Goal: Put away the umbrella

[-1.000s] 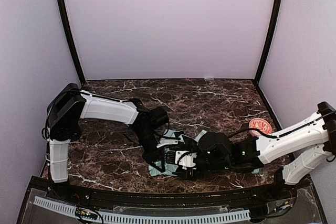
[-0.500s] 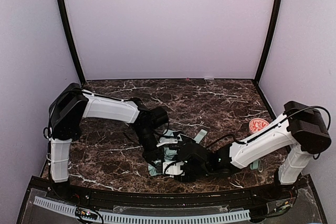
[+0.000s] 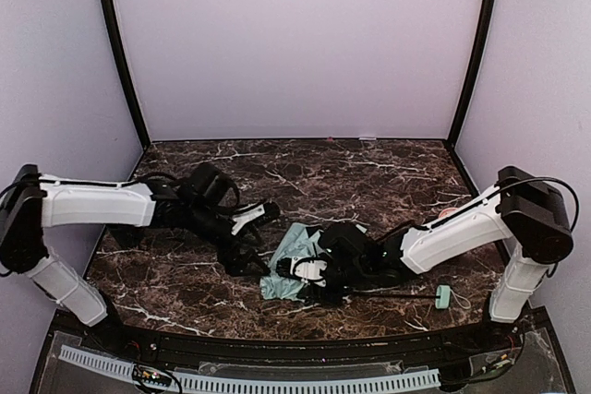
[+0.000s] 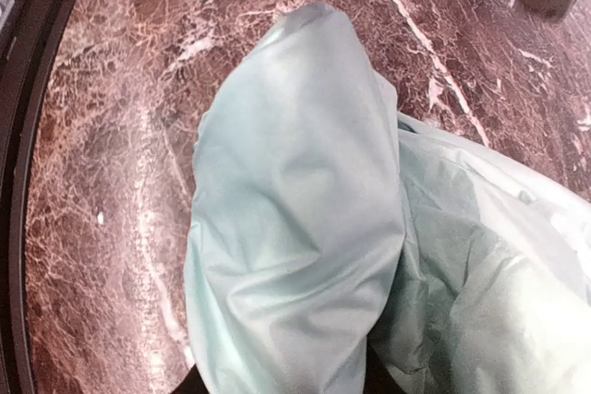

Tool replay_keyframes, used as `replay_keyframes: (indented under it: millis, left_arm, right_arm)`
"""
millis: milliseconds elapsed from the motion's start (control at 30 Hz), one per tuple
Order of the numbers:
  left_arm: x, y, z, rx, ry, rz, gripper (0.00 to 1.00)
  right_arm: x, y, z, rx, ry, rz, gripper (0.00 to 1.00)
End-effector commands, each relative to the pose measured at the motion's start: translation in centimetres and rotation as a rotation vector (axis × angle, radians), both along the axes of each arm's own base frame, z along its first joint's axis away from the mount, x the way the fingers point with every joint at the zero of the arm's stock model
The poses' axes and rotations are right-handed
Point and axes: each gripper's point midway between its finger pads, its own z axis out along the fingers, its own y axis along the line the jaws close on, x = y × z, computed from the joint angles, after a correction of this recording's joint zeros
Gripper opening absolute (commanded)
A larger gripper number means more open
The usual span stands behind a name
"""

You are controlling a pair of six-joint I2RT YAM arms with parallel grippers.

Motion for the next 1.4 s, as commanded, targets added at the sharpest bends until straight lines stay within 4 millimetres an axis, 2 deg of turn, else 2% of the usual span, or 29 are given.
replay_keyframes:
  millis: [0, 100, 200, 300, 400, 500, 633, 767, 867, 933, 967, 1000, 1133, 1233, 1367]
  left_arm:
    - [2.2, 0.1, 7.2, -0.282, -0.396, 0.102, 0.95]
    - [-0.8, 1.0, 8.0, -0.372, -0.546, -0.031, 0.87]
    - [-2.7, 0.9, 6.7, -0.294, -0.726, -0.152, 0.79]
    - [-3.8, 0.2, 5.0, -0.202, -0.834, -0.278, 0.81]
    - [-3.6, -0.4, 2.6, -0.104, -0.888, -0.355, 0.9]
    - [-3.0, -0.9, 0.9, -0.039, -0.937, -0.409, 0.94]
    - [-1.9, -1.1, -0.5, 0.02, -0.969, -0.413, 0.96]
    - [-1.5, -0.8, -2.8, 0.093, -0.899, -0.391, 0.95]
    - [-2.2, -1.3, -4.1, 0.096, -0.798, -0.392, 0.88]
    - [-2.3, -1.4, -5.2, 0.132, -0.731, -0.394, 0.76]
    - [-2.4, -1.2, -5.9, 0.161, -0.695, -0.395, 0.64]
    - [-2.6, -1.1, -6.1, 0.181, -0.663, -0.397, 0.58]
    - [-4.7, 0.0, -7.6, 0.226, -0.512, -0.457, 0.43]
    - [-5.5, 0.7, -8.5, 0.279, -0.418, -0.461, 0.29]
    - [-7.3, 1.2, -9.4, 0.318, -0.261, -0.472, 0.2]
  right_arm:
    - [-3.4, -3.6, -5.1, -0.146, 0.408, -0.012, 0.14]
    - [-3.6, -4.0, -5.7, -0.173, 0.534, -0.03, 0.14]
    - [-3.3, -4.4, -5.6, -0.17, 0.65, -0.054, 0.13]
    - [-3.3, -4.4, -5.4, -0.173, 0.776, -0.072, 0.13]
    - [-3.5, -4.3, -5.3, -0.2, 0.876, -0.078, 0.12]
    - [-3.8, -4.3, -5.0, -0.223, 0.922, -0.053, 0.11]
    - [-4.4, -3.9, -3.9, -0.213, 0.955, 0.005, 0.09]
    - [-4.0, -3.4, -3.5, -0.201, 0.943, 0.029, 0.1]
    - [-3.3, -2.3, -3.3, -0.178, 0.934, 0.036, 0.12]
    - [-2.1, -1.4, -3.1, -0.16, 0.889, 0.023, 0.15]
    - [-1.1, -1.2, -3.1, -0.149, 0.853, 0.004, 0.16]
    - [-0.4, -1.1, -3.1, -0.141, 0.838, -0.019, 0.17]
    - [2.3, -0.4, -2.3, -0.066, 0.775, -0.069, 0.22]
    - [3.4, 0.1, -1.4, -0.025, 0.706, -0.057, 0.36]
    - [4.9, 0.6, 1.0, 0.054, 0.628, -0.055, 0.6]
